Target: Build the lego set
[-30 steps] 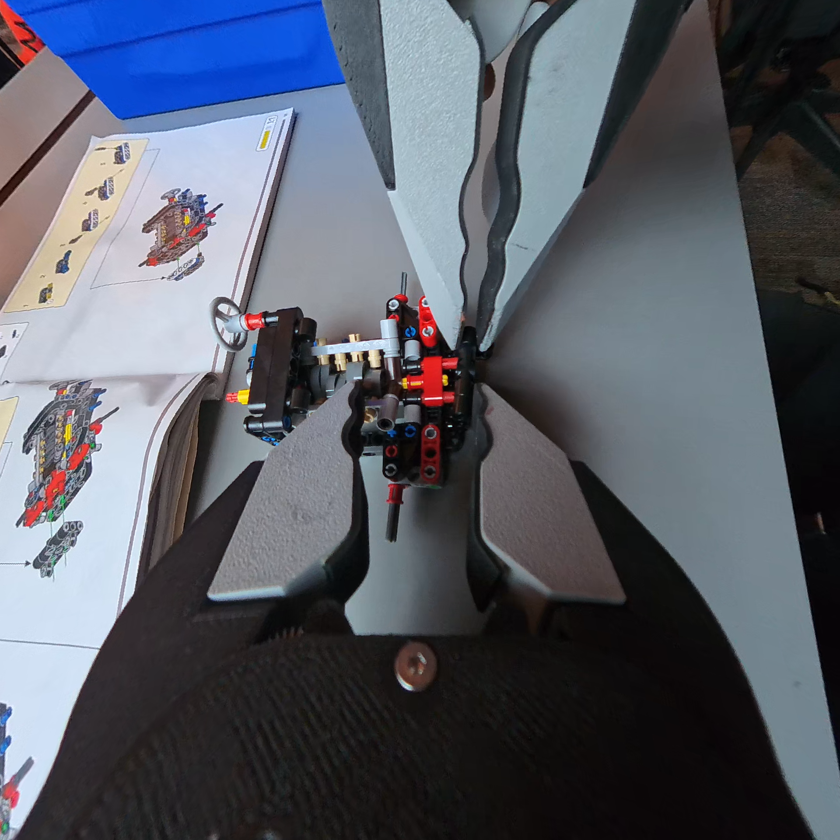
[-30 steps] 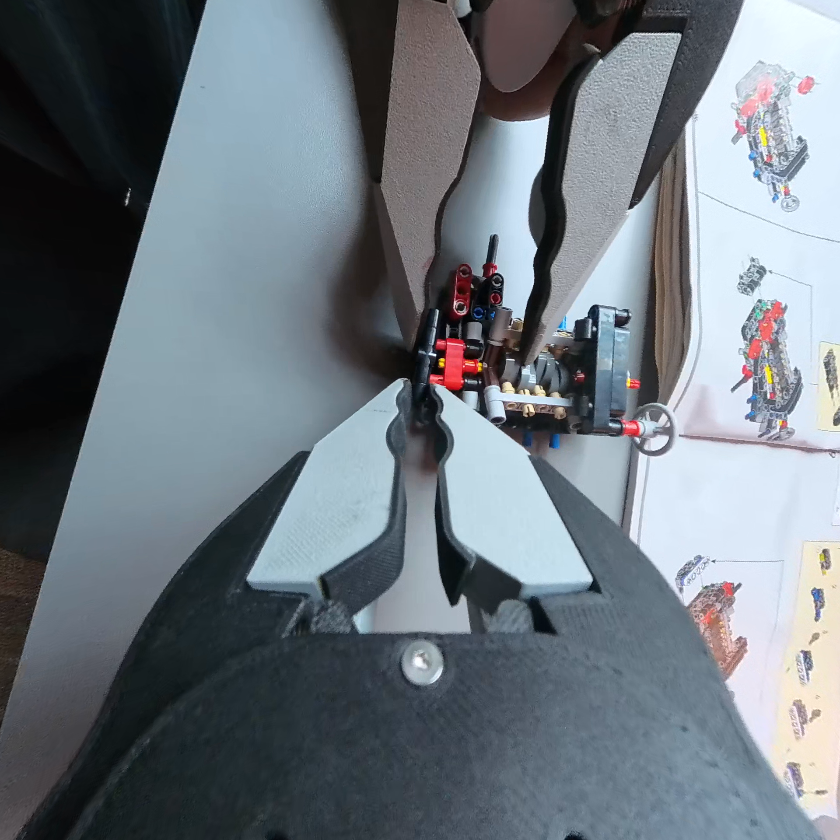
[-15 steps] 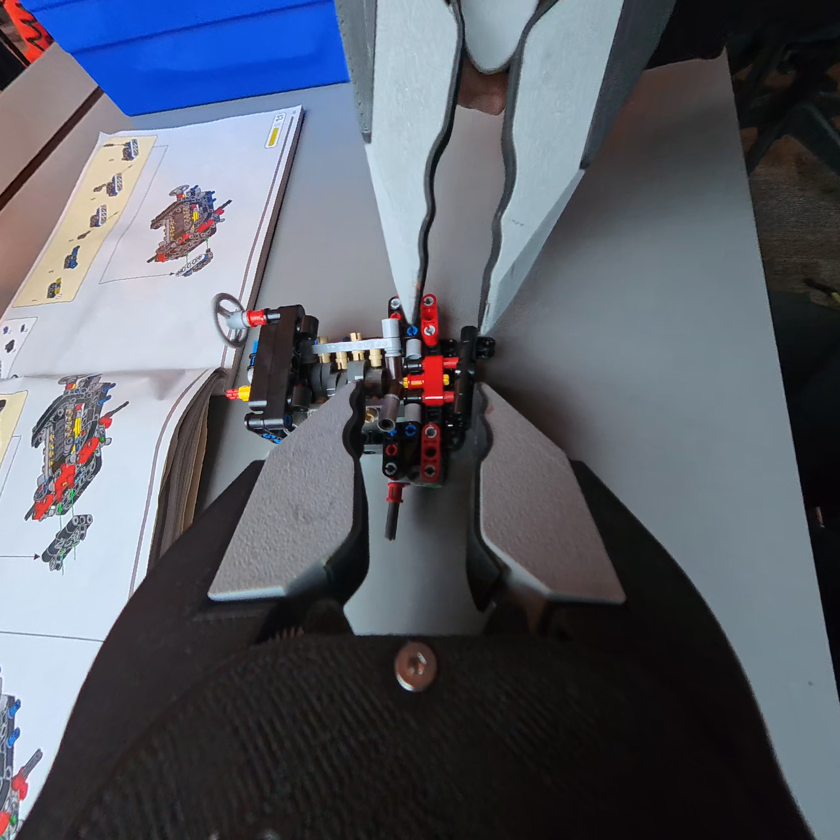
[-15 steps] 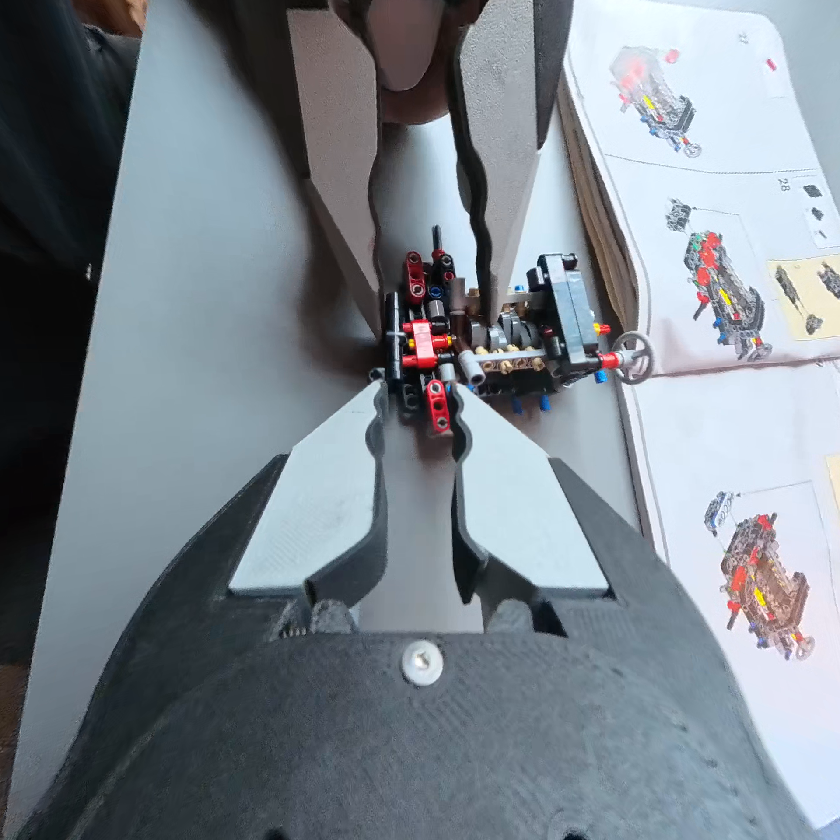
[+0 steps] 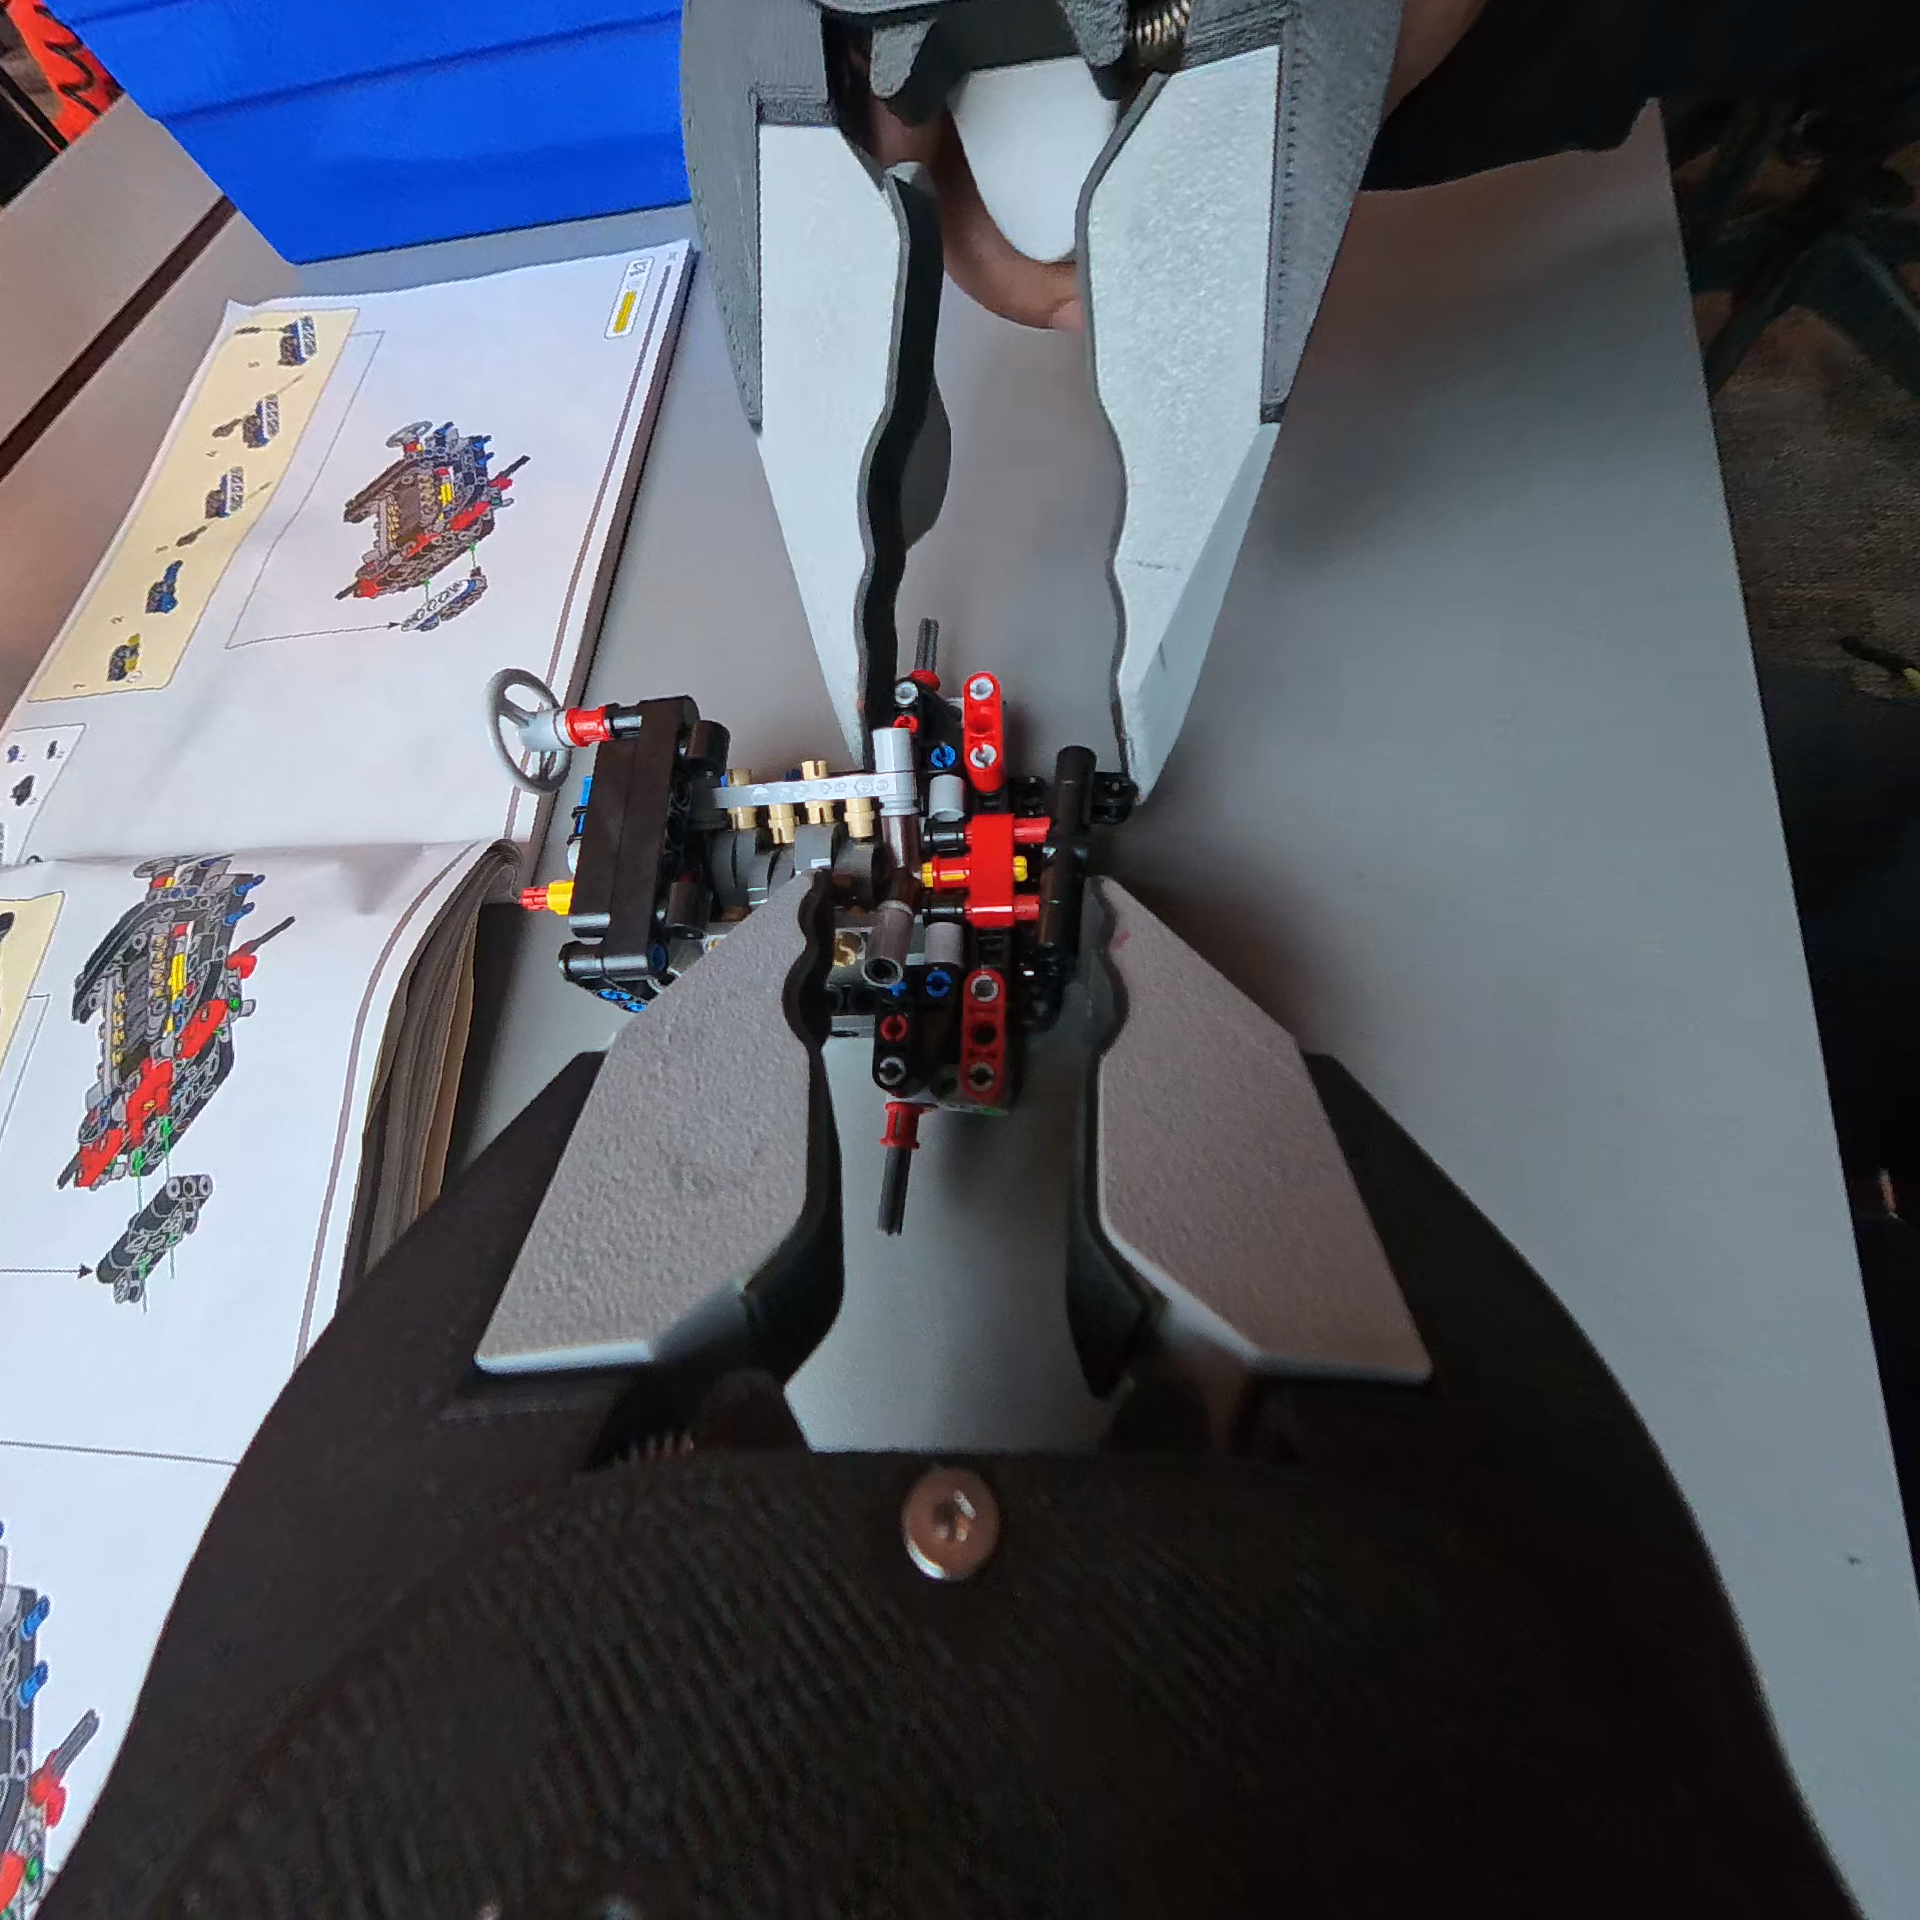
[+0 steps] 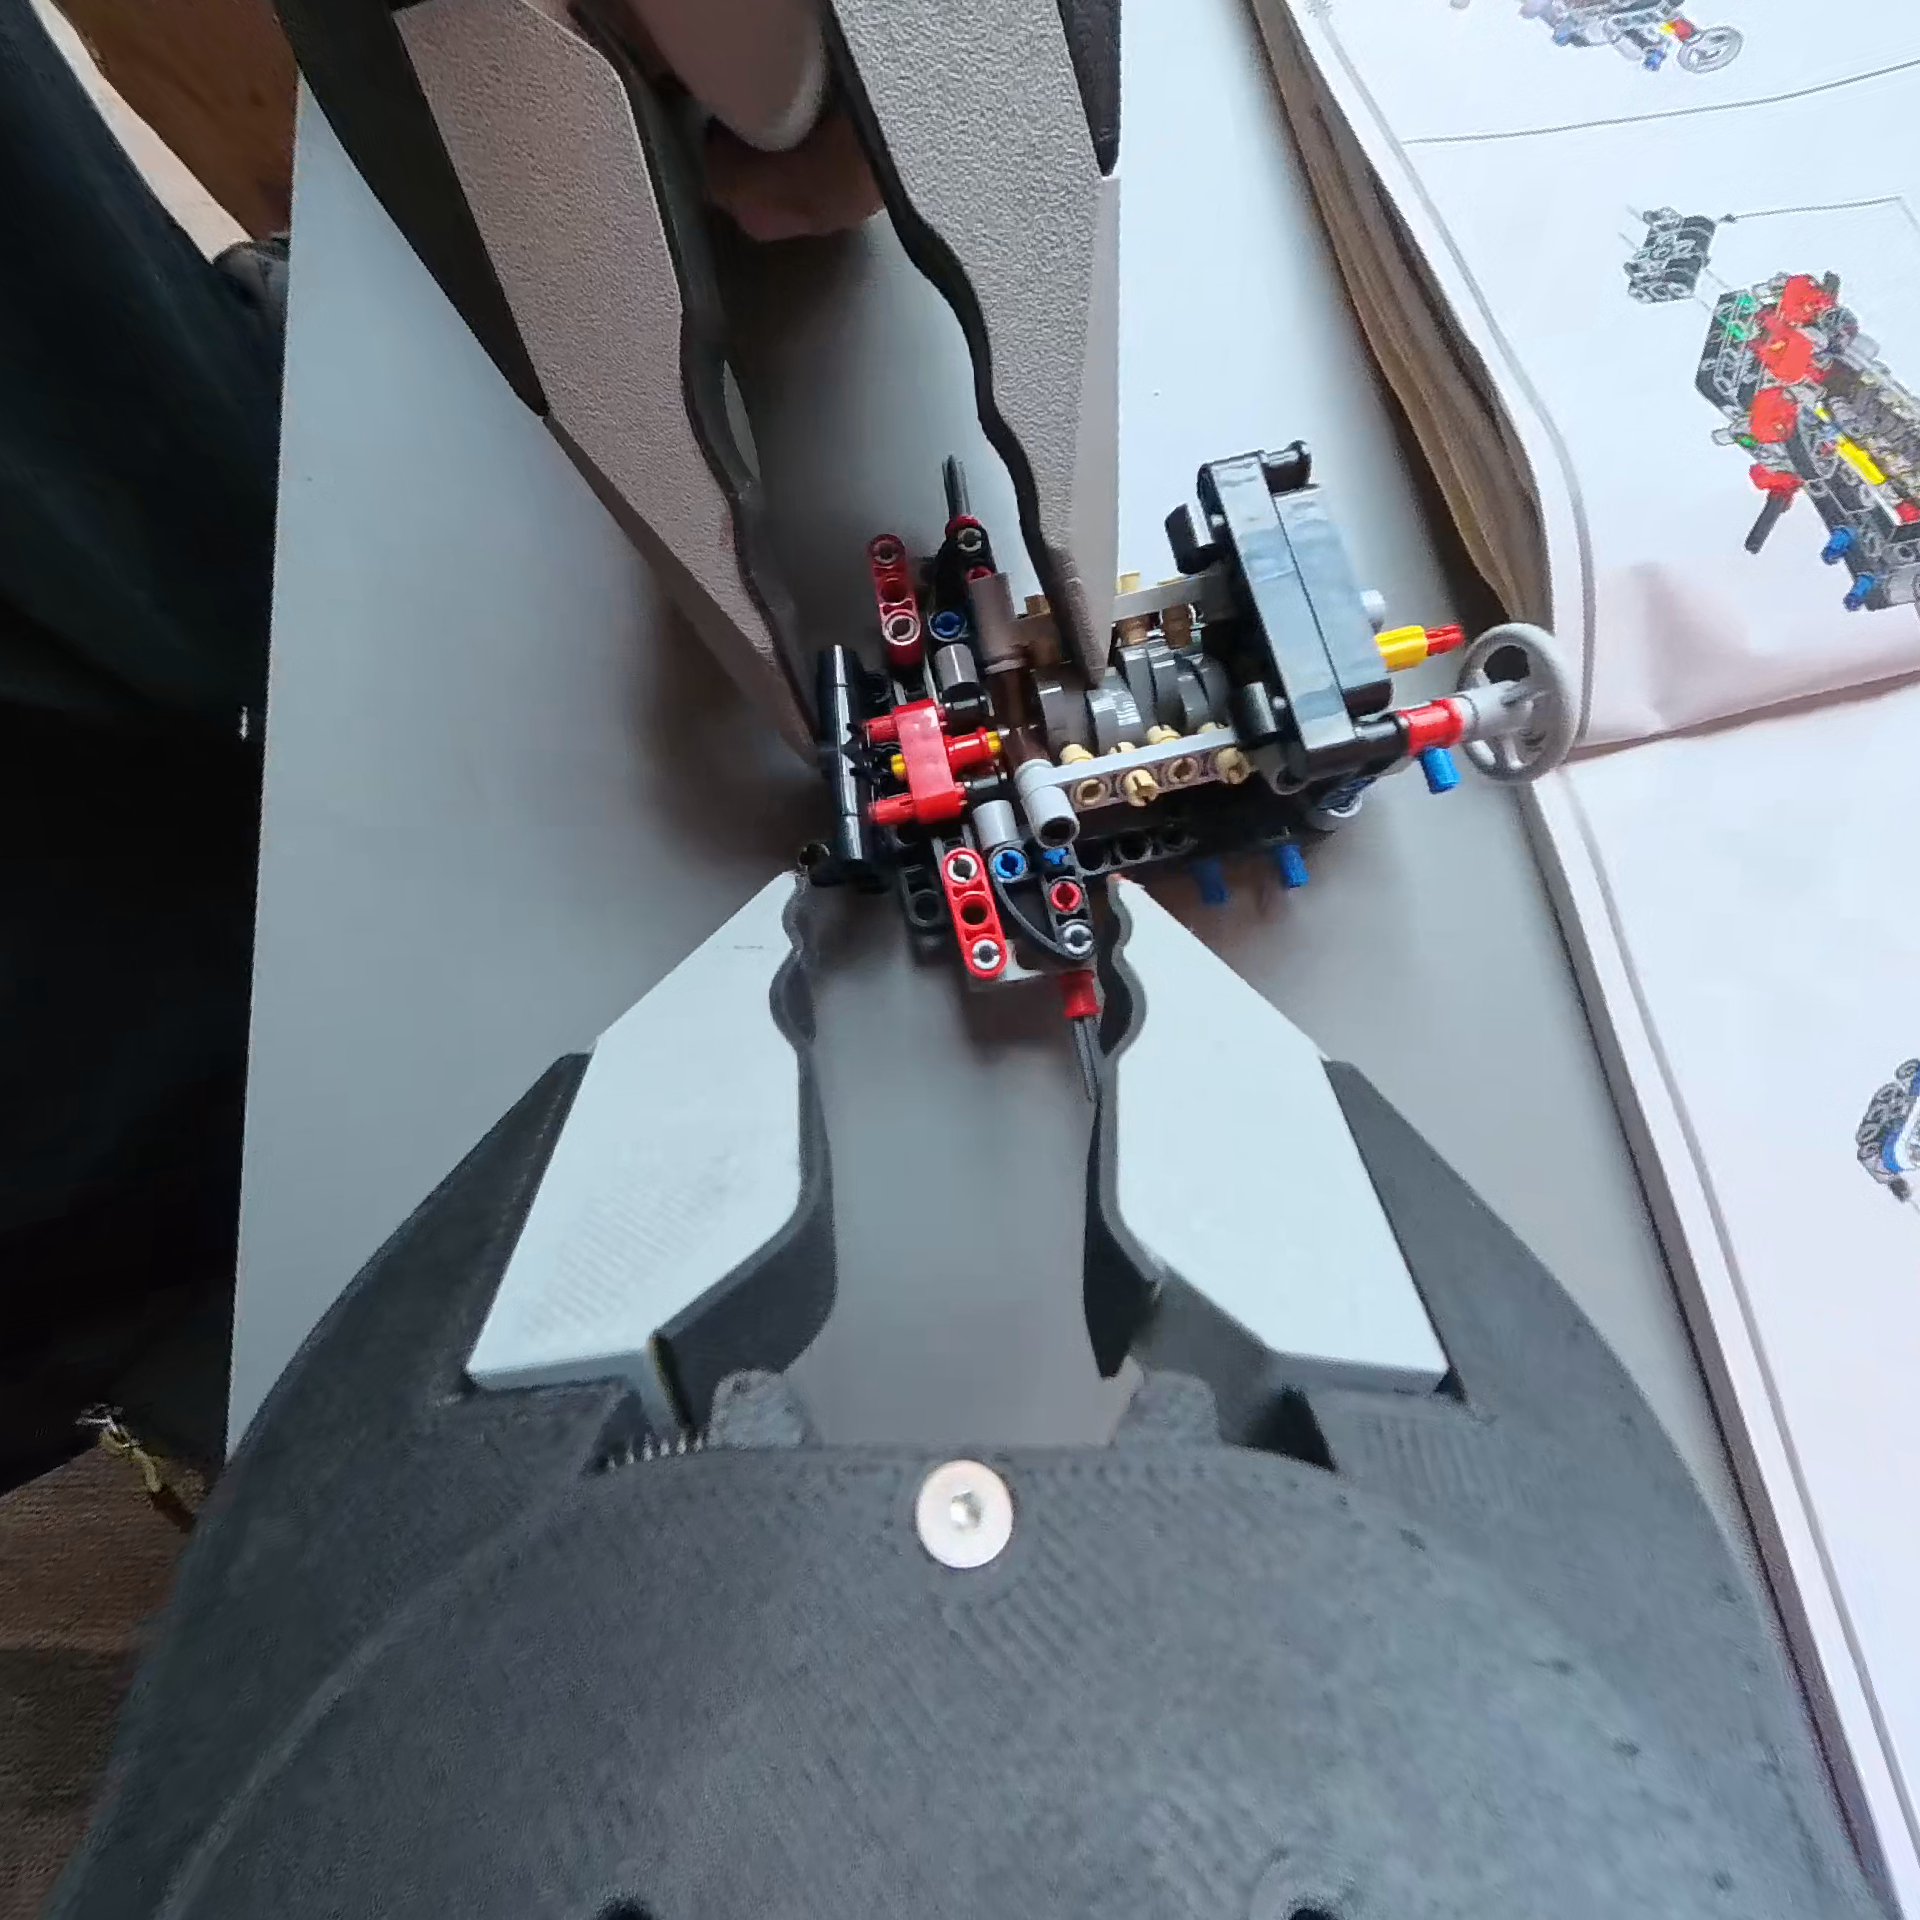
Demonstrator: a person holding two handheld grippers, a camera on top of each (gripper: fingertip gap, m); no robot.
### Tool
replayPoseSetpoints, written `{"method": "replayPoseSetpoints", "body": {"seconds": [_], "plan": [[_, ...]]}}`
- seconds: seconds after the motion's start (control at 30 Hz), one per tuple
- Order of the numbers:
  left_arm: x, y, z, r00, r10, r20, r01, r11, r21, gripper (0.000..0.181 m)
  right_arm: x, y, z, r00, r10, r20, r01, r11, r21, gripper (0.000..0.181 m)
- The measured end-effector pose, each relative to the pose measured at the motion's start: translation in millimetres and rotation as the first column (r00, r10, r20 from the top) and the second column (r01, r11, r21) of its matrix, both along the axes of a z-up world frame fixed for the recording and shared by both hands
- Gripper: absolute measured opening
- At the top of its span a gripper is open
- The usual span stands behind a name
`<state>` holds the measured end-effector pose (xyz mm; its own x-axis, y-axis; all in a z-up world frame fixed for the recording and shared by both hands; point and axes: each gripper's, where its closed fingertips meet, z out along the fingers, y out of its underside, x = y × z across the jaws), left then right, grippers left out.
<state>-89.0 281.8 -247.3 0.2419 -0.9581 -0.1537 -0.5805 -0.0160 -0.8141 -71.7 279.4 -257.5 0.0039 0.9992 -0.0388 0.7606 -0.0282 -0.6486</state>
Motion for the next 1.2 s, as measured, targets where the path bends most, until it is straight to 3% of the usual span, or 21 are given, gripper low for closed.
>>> {"method": "replayPoseSetpoints", "body": {"seconds": [0.37, 0.63, 1.03, 1.2], "plan": [[-0.4, 1.0, 0.0, 1.000, 0.013, 0.000, -0.013, 1.000, 0.002, 0.046, -0.9, 1.1, 1.5, 0.999, 0.029, 0.036, -0.030, 0.999, 0.013, 0.051], [-0.4, 1.3, -0.1, 1.000, 0.015, 0.000, -0.015, 1.000, 0.000, 0.045, -6.1, -0.8, 9.1, 0.999, 0.016, -0.040, -0.019, 0.998, -0.058, 0.049], [-0.3, 1.5, -0.2, 1.000, 0.021, -0.001, -0.021, 1.000, 0.000, 0.045, -7.9, 2.3, 6.4, 0.998, -0.056, 0.038, 0.058, 0.998, -0.034, 0.045], [-0.3, 1.4, -0.4, 1.000, 0.022, -0.001, -0.022, 1.000, -0.001, 0.046, -8.2, 1.5, 6.3, 0.997, -0.027, 0.067, 0.028, 0.999, -0.021, 0.043]]}}
